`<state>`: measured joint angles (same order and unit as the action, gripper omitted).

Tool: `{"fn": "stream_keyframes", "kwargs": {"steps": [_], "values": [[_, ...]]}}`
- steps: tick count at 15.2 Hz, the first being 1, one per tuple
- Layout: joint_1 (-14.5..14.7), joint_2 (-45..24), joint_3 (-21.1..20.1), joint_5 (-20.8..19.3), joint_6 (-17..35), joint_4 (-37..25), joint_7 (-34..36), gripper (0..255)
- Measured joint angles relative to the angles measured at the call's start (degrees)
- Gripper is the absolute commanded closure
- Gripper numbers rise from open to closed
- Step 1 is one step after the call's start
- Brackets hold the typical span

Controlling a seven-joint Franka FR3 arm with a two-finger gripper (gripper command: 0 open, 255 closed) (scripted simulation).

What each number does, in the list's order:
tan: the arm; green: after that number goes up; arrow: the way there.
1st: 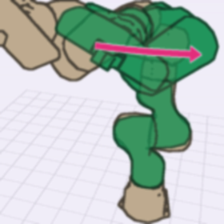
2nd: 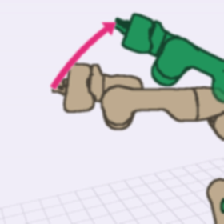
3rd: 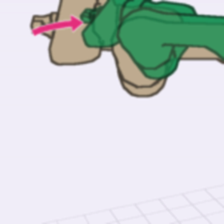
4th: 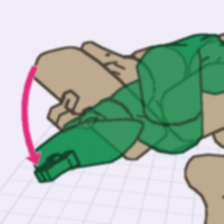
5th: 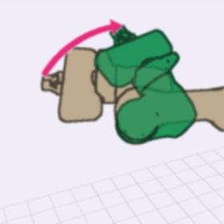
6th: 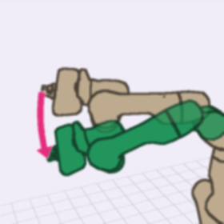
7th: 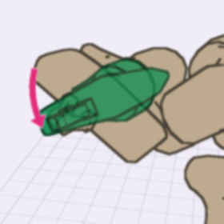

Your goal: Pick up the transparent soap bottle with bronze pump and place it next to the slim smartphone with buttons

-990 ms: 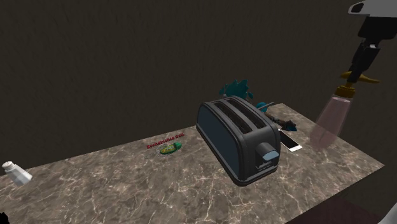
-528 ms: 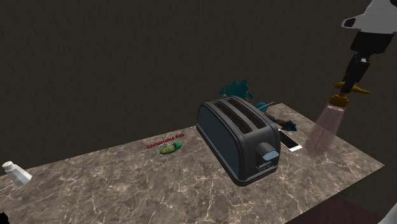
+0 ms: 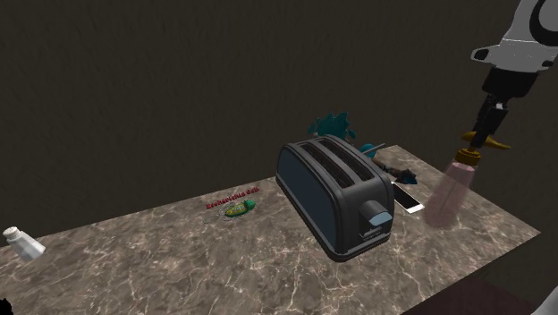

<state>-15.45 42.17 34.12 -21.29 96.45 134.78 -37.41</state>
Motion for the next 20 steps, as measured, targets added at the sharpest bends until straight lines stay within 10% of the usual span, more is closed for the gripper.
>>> {"fn": "stream_keyframes", "kwargs": {"steps": [18,19,20], "values": [[-0.8,-0.5,3.4,-2.7,9.4,8.7,0.5,255],[-0.8,-0.5,3.4,-2.7,9.4,8.7,0.5,0],[-0.8,-0.5,3.4,-2.7,9.4,8.7,0.5,0]]}}
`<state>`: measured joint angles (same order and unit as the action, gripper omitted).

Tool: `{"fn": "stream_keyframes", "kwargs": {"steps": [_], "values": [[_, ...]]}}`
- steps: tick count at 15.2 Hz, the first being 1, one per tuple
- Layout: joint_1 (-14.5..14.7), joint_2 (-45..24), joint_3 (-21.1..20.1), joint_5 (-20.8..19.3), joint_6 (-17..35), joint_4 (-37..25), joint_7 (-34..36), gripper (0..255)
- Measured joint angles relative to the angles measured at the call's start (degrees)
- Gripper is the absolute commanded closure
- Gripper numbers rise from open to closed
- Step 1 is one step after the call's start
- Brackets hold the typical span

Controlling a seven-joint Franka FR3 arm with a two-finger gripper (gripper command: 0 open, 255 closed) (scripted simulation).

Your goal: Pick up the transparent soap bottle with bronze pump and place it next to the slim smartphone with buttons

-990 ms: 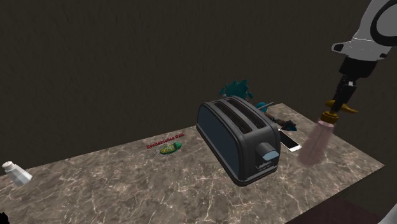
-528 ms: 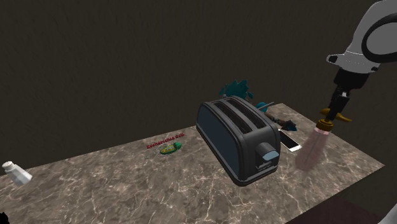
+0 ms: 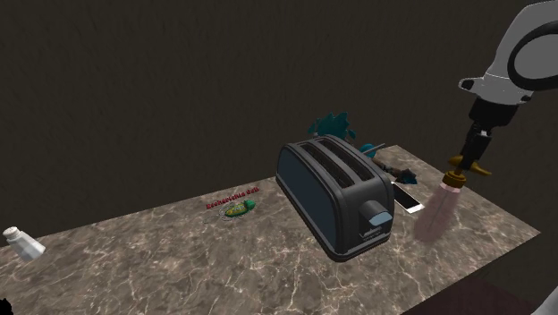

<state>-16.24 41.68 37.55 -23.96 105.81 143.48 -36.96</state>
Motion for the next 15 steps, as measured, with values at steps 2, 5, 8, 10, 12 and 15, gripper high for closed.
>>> {"fn": "stream_keyframes", "kwargs": {"steps": [2,5,8,10,12,15], "values": [[0.0,0.0,0.0,0.0,0.0,0.0,0.0,0],[0.0,0.0,0.0,0.0,0.0,0.0,0.0,0],[0.4,0.3,-1.5,1.2,-4.0,-3.7,-0.2,0],[0.5,0.6,-2.4,1.8,-6.6,-6.1,-0.4,0],[0.6,0.5,-2.5,2.0,-7.0,-6.5,-0.4,0],[0.6,0.5,-2.6,2.0,-7.1,-6.6,-0.5,0]]}}
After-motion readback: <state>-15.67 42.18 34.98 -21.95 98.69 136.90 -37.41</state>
